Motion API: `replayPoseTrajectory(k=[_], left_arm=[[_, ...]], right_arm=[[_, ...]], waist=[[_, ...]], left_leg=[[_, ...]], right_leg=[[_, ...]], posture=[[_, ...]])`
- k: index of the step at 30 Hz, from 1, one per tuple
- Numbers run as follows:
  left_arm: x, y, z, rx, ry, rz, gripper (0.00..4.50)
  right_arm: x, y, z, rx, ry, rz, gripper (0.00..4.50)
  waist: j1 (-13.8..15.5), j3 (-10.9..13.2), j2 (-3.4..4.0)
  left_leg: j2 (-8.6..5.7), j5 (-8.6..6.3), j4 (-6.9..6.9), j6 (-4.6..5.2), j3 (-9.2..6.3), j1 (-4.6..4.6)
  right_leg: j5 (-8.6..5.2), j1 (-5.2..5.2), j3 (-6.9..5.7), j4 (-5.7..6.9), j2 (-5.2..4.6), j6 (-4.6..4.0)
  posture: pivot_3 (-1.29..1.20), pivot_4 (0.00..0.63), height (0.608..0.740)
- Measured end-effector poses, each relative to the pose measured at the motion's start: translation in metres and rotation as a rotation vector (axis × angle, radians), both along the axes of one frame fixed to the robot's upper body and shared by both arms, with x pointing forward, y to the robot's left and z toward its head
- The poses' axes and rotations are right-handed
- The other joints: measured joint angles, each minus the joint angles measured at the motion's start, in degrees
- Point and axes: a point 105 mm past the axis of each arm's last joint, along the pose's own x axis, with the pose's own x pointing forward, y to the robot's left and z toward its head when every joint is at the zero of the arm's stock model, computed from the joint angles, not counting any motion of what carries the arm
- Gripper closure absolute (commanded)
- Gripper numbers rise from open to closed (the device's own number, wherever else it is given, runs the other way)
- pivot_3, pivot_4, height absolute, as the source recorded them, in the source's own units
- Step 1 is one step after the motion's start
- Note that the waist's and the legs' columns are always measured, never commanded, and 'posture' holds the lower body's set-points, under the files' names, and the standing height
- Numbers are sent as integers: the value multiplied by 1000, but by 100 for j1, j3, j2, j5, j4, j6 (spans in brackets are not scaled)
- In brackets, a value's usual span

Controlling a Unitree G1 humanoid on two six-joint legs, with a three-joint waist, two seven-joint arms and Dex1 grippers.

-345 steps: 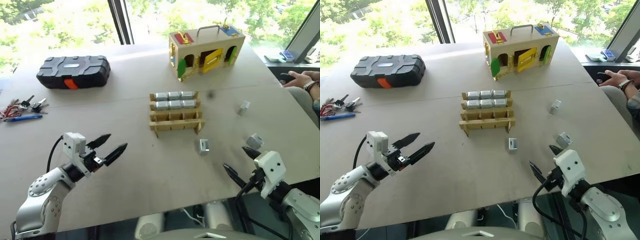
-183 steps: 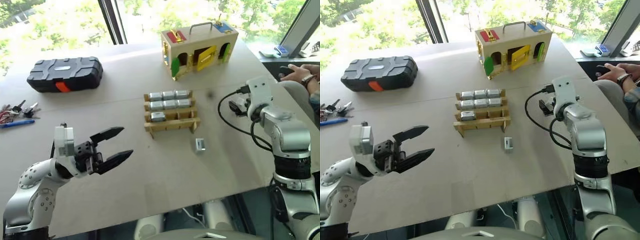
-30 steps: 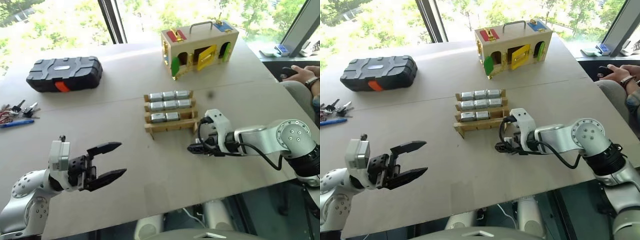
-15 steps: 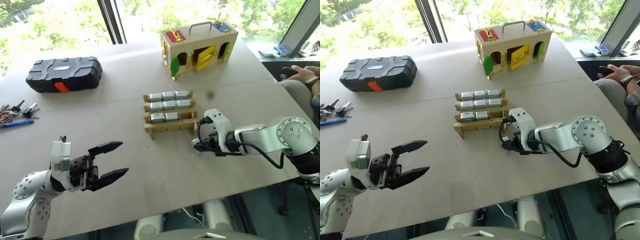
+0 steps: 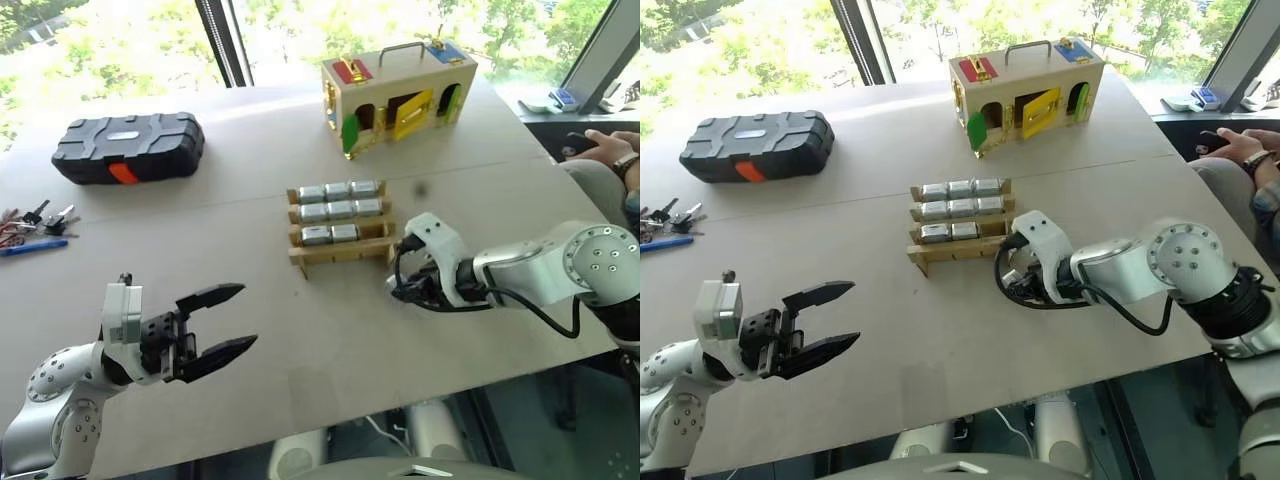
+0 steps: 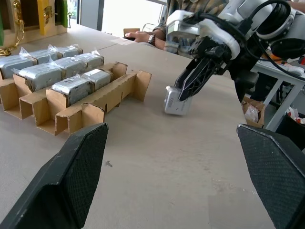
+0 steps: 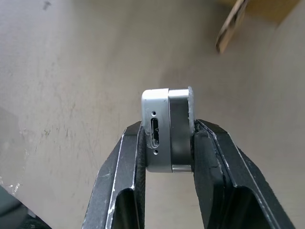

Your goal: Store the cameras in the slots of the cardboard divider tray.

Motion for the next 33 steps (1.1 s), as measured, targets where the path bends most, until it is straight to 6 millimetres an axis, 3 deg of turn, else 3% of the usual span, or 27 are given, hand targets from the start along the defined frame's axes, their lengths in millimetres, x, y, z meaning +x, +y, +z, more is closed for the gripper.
replayPoseTrajectory(k=[3, 6, 9, 14, 20, 28, 33], left_arm=[[0, 0, 0, -1, -1, 2, 0], [1, 0, -1, -9, -5, 15, 0], [1, 0, -1, -10, -5, 23, 0], [3, 1, -1, -12, -5, 42, 0], [0, -2, 0, -14, -9, 49, 0], [-3, -2, -2, -15, 1, 53, 0], [-3, -2, -2, -20, -3, 56, 0]], right_arm=[[-1, 9, 31, 54, -179, 134, 3652], [12, 15, 62, 107, -416, 260, 3652], [27, 15, 72, 94, -563, 328, 3652], [57, 5, 49, -17, -657, 417, 3652], [70, -1, 12, -109, -659, 515, 3652], [69, 12, 9, -96, -668, 591, 3652], [79, 9, 1, -126, -652, 583, 3652]], waist=[[6, 0, 0], [7, 0, 0], [4, -1, -1], [5, 0, -1], [-2, 1, -2], [13, 1, -3], [12, 1, -3]], left_leg=[[0, 0, 0, 0, -4, -1], [-1, 0, 2, -1, -2, -1], [-1, -1, 2, -1, 0, -1], [-2, -1, 0, -1, 4, -1], [-2, -1, 0, -1, 16, 0], [0, -1, 2, -1, 11, 5], [-3, -1, 2, -1, 14, 4]], right_leg=[[0, 0, -7, -4, 0, 0], [-1, 1, -10, -7, -4, 1], [-1, 1, -11, -8, -7, 1], [0, -1, -10, -8, -6, 0], [1, -3, -1, -6, -6, 1], [1, -2, -6, 4, -4, 0], [1, -1, -4, 3, -5, 0]], posture=[[0, 150, 740], [0, 150, 740], [0, 150, 740], [0, 150, 740], [0, 150, 740], [0, 150, 740], [0, 150, 740]])
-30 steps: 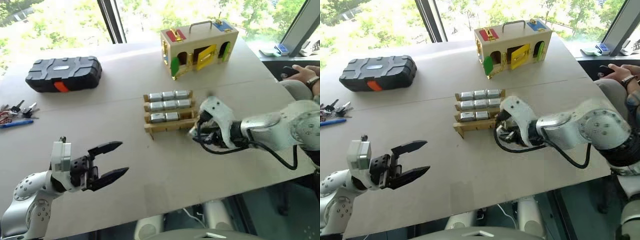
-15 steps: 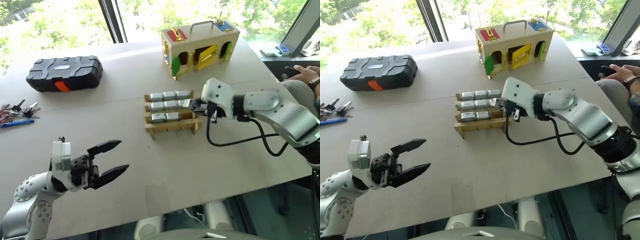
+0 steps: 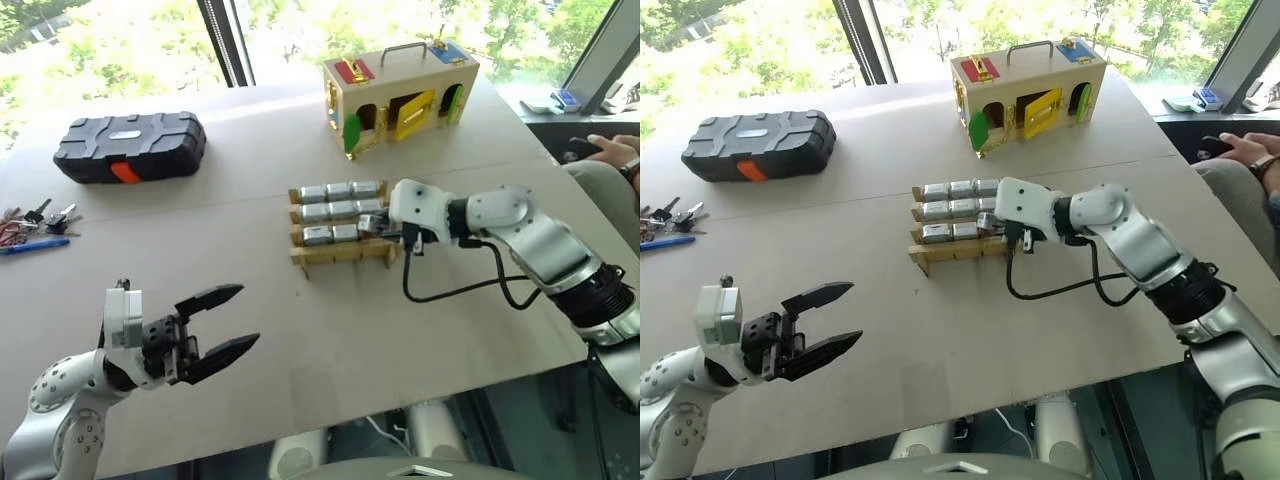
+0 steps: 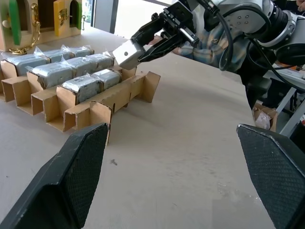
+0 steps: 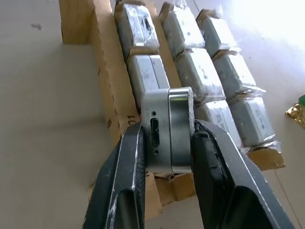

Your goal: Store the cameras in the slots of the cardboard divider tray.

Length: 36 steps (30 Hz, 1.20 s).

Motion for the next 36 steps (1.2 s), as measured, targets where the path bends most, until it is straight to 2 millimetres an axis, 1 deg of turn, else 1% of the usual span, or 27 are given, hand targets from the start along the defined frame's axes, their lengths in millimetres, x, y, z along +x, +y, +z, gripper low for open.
replayPoseTrajectory(k=[5, 14, 18, 22, 26, 31, 33, 34, 35, 36], left_arm=[[-3, 1, -2, 0, 6, 3, 0], [-5, 2, -3, 5, -1, 12, 0], [-6, 3, -4, 3, -4, 20, 0], [-12, 1, -6, -8, 3, 40, 0], [-16, -1, -7, -12, -1, 61, 0], [-20, -3, -8, -21, 5, 81, 0], [-21, -3, -9, -26, 7, 91, 0], [-21, -3, -9, -26, 5, 93, 0], [-21, -3, -8, -24, 0, 93, 0], [-22, -4, -8, -24, -3, 93, 0]], right_arm=[[3, -4, -7, -37, 10, 20, 3652], [5, -8, -6, -96, 31, 102, 3652], [13, -8, -2, -141, 82, 140, 3652], [21, -8, -3, -202, 125, 184, 3652], [25, -6, -2, -247, 134, 224, 3652], [27, -3, -2, -265, 169, 233, 3652], [29, -2, -2, -266, 194, 229, 2595], [29, 0, -5, -263, 223, 222, 2236], [30, 2, -8, -251, 251, 207, 1747], [31, 3, -8, -229, 261, 197, 1426]], waist=[[0, 0, 0], [19, 0, 0], [7, 0, 0], [3, 0, 0], [7, -1, 0], [0, -4, 0], [-4, -5, 1], [-5, -5, 0], [-5, -4, 1], [-6, -3, 3]], left_leg=[[0, 0, 0, 0, 0, 0], [-2, 0, 3, 0, 0, 1], [-2, 0, 3, 0, 5, 4], [-2, 0, 3, 0, 12, 5], [-2, 0, 4, 0, 14, 9], [-2, 0, 5, 0, 12, 14], [-2, 0, 4, 0, 11, 14], [-2, 0, 4, 0, 11, 14], [-2, 0, 5, 0, 11, 12], [-1, 0, 4, -1, 10, 12]], right_leg=[[0, 0, -1, 0, 1, 0], [0, 3, -2, 1, -1, 0], [1, 5, -1, 2, 0, -1], [1, 6, -1, 4, -1, -2], [2, 9, 0, 6, -4, -2], [2, 11, 1, 9, -4, -3], [2, 11, 1, 10, -4, -4], [3, 11, 0, 10, -3, -5], [4, 10, -1, 10, -3, -7], [8, 9, 1, 10, -3, -13]], posture=[[0, 150, 740], [0, 150, 740], [0, 150, 740], [0, 150, 740], [0, 150, 740], [0, 150, 740], [0, 150, 740], [0, 150, 740], [0, 150, 740], [0, 150, 740]])
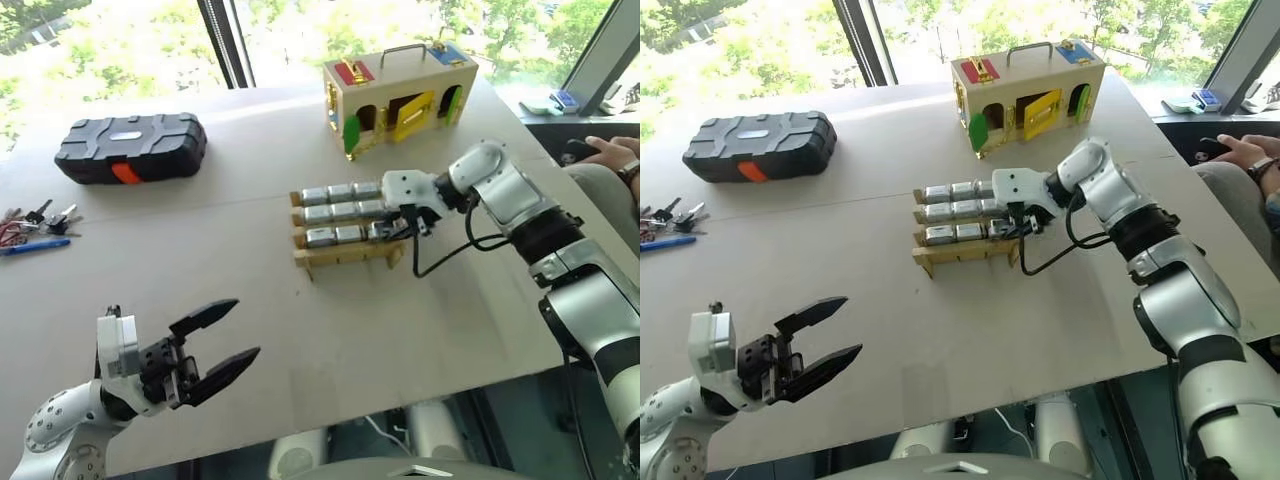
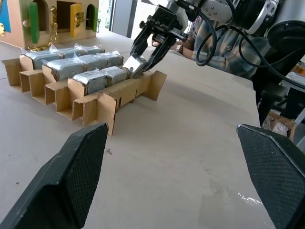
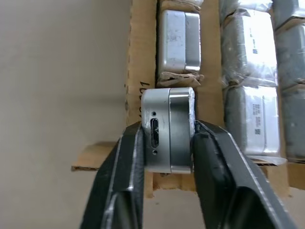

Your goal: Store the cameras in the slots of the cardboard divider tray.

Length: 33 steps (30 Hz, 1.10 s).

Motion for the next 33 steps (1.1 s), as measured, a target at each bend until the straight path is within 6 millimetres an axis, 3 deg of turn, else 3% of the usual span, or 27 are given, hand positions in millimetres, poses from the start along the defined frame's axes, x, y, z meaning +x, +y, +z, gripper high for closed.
replayPoseTrajectory(k=[2, 6, 8, 9, 11, 16, 22, 33], left_arm=[[0, -1, 1, 0, -8, 3, 0], [4, -1, 4, 1, -23, 15, 0], [11, 0, 8, -11, -40, 39, 0], [12, 0, 9, -15, -41, 45, 0], [18, -1, 13, -20, -52, 43, 0], [31, -3, 14, -34, -54, 22, 0], [42, -9, 17, -39, -63, -33, 0], [39, -5, 10, -36, -34, -23, 0]], right_arm=[[3, 2, 4, 44, -15, -27, 501], [-4, 0, 35, 221, -111, -69, 501], [-21, -15, 56, 339, -202, -125, 274], [-24, -17, 58, 356, -210, -138, 16], [-38, -34, 64, 439, -236, -262, 16], [-56, -48, 53, 524, -207, -491, 16], [-45, -29, 42, 603, -166, -619, 16], [-22, -25, 3, 506, -169, -708, 16]], waist=[[-1, 1, 1], [21, 2, 3], [103, 1, 1], [105, 1, 1], [132, -1, -3], [98, -2, -2], [-13, -3, -2], [-7, -6, -8]], left_leg=[[0, 0, 0, 0, -3, -4], [-2, 0, -1, 0, -4, -10], [-4, -1, -4, -1, -8, -12], [-4, -1, -4, -1, -9, -12], [-4, -1, -1, -1, -7, -8], [5, 0, 5, -1, 1, 5], [6, 0, 2, -1, -1, 1], [3, 0, 4, 0, 29, 0]], right_leg=[[6, -3, 0, 0, 0, -9], [5, -4, -4, -2, -1, -8], [-5, -3, -11, -8, -6, 8], [-5, -3, -8, -6, -6, 9], [-6, -1, -5, -4, -5, 10], [-3, -1, -1, 4, 3, 7], [0, -3, 1, 5, 12, 1], [0, 0, 5, 1, 8, 2]], posture=[[0, 150, 740], [0, 150, 740], [0, 150, 740], [0, 150, 740], [0, 150, 740], [0, 150, 740], [0, 150, 740], [0, 150, 740]])
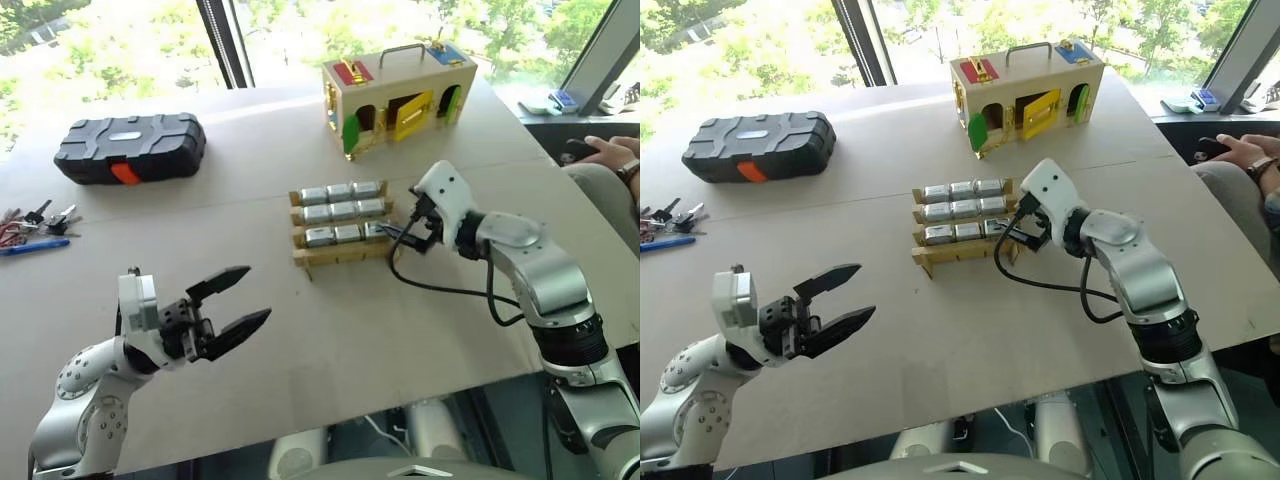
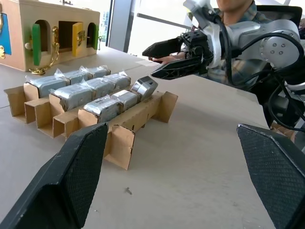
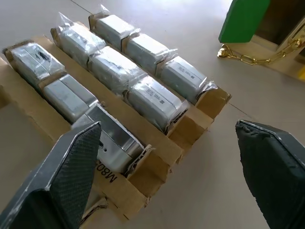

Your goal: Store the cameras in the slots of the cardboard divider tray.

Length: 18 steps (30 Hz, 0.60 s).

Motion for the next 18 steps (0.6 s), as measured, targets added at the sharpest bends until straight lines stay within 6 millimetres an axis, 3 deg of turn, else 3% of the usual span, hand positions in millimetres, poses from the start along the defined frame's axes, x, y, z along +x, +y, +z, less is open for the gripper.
replayPoseTrajectory(k=[5, 11, 16, 18], left_arm=[[-4, 0, -2, 4, 13, 10, 0], [-2, -23, 22, 11, -34, 16, 0], [-9, -33, 31, 8, -4, 78, 0], [-7, -30, 32, 7, 31, 120, 0]], right_arm=[[6, -2, -2, -9, -10, -20, 16], [0, -6, -8, 4, -2, -27, 16], [-29, -27, -7, 85, -81, -45, 16], [-51, -41, -9, 126, -96, -54, 16]], waist=[[1, 0, 0], [20, -2, -4], [15, -3, -5], [40, -7, -12]], left_leg=[[1, 0, -1, 0, 1, -3], [1, 0, 0, 0, -5, -2], [-1, 0, -4, 0, -21, -2], [-1, 0, -4, 0, -32, -1]], right_leg=[[0, -1, 0, 0, 1, 0], [0, 2, 2, -1, 0, 1], [0, 1, 11, -2, 2, 3], [-2, 3, 5, -2, 2, 3]], posture=[[0, 150, 740], [0, 150, 740], [0, 150, 740], [0, 150, 740]])
